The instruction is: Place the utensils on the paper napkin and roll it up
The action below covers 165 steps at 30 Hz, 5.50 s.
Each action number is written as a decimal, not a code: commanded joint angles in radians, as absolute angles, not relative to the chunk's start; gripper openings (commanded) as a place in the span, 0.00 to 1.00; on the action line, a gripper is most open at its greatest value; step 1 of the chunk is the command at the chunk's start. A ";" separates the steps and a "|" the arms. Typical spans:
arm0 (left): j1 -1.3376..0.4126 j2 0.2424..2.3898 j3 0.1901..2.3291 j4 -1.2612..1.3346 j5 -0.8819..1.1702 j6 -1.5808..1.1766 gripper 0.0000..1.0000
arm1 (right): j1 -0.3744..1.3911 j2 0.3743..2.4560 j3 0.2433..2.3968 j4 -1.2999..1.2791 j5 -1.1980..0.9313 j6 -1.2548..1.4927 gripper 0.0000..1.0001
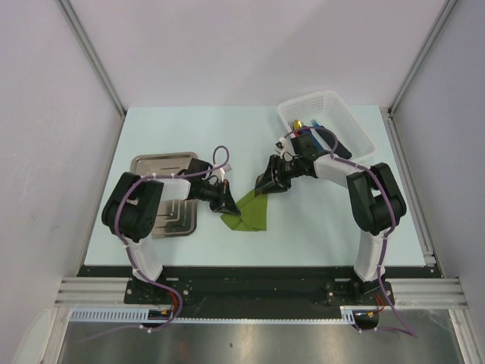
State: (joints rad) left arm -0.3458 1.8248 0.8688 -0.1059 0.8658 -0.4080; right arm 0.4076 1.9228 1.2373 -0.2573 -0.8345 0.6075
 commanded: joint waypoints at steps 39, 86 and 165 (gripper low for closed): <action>-0.327 1.760 0.844 -0.152 0.787 -0.374 0.00 | 0.552 2.106 1.365 -0.379 -0.592 0.411 0.20; -0.462 1.941 0.808 0.037 0.752 -0.607 0.00 | 0.466 1.951 1.413 -0.368 -0.692 0.463 0.28; -0.500 1.855 0.792 0.095 0.745 -0.581 0.15 | 0.571 2.132 1.328 -0.403 -0.584 0.347 0.22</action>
State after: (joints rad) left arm -0.5034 1.9015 0.7940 0.1566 0.8520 -0.6495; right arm 0.5564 2.0827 1.3315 -0.3809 -0.6449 0.4046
